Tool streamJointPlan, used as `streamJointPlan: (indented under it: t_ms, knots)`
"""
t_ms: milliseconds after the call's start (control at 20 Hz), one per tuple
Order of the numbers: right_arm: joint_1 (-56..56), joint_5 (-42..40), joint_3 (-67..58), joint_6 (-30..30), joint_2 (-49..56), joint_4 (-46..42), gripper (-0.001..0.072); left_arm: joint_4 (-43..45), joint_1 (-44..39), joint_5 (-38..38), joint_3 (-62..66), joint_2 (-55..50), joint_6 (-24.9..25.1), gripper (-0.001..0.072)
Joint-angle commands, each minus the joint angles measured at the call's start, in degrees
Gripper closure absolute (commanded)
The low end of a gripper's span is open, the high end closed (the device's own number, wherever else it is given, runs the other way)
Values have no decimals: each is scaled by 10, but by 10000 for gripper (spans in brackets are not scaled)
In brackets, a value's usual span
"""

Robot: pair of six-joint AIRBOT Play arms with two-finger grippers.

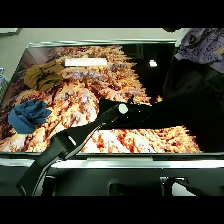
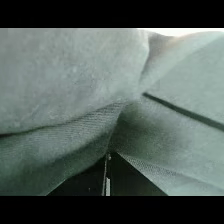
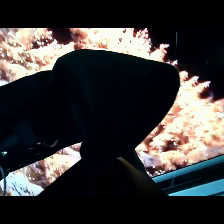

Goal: Fold the clothes and pants, and hang the long-sleeved shirts on hangers.

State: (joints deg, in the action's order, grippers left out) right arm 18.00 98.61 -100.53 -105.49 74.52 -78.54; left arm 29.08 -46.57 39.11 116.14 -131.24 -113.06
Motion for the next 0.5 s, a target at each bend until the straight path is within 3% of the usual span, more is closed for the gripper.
streamJointPlan:
  t_ms: [0, 200, 450]
  knots:
    - [0, -21, -2, -12, 0, -1, 683, 43, 35, 67, 1, 30, 21, 691]
    - [-36, -61, -2, -51, 0, 19, 683, 213, 121, 202, 1, 124, 21, 691]
    - [-198, -122, -2, -168, 10, -13, 683, 416, 246, 382, 1, 259, 46, 690]
